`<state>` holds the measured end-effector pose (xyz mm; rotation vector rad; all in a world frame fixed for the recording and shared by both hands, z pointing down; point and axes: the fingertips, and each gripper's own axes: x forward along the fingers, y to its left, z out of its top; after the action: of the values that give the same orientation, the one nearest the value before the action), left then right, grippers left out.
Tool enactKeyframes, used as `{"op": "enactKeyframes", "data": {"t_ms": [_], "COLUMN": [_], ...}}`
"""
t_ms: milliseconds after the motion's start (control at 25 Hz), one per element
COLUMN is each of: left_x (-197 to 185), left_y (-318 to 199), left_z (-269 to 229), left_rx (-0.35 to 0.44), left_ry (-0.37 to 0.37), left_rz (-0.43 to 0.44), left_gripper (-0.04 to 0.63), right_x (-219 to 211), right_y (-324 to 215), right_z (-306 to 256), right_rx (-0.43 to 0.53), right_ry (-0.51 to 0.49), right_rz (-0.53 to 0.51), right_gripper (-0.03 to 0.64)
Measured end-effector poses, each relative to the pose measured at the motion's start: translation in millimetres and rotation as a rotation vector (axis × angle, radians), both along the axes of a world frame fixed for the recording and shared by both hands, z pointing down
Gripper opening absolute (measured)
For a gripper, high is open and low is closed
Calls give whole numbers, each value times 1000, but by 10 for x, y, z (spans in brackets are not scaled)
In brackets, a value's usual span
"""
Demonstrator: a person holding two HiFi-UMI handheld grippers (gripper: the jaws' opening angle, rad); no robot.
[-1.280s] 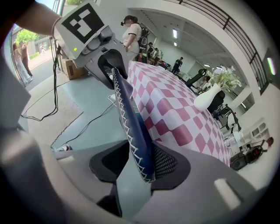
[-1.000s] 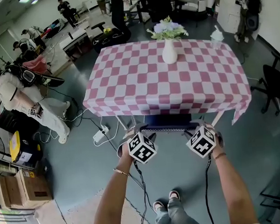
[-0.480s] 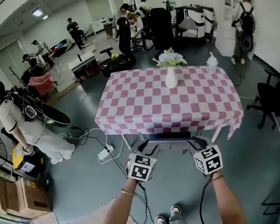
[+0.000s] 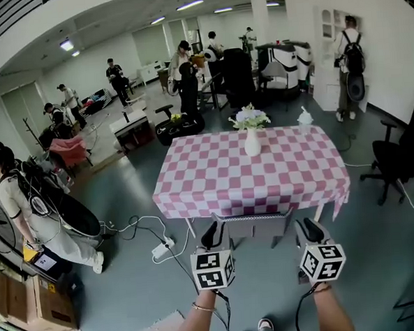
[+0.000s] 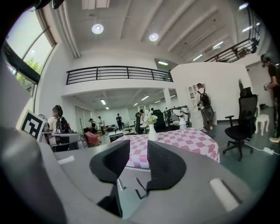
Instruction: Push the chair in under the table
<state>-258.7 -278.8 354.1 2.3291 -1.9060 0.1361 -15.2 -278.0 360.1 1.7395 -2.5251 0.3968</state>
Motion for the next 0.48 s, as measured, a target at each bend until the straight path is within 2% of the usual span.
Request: {"op": "enactKeyframes", "data": {"t_ms": [80, 200, 480], "left_x": [-22, -58, -82], "left_y": [190, 421, 786], "left_z": [-94, -176, -289], "left_rx": [26, 52, 91], "left_ry": [22, 27, 31], "left_rz": [-23, -46, -46], "left_gripper": [75, 20, 0], "right_x": [110, 203, 197], "right_y": [182, 393, 792], "right_z": [-69, -136, -231], "right_rx": [18, 44, 76], "right_ry": [-3, -5, 0], "right_rz": [47, 98, 112], "right_gripper": [121, 37, 17]}}
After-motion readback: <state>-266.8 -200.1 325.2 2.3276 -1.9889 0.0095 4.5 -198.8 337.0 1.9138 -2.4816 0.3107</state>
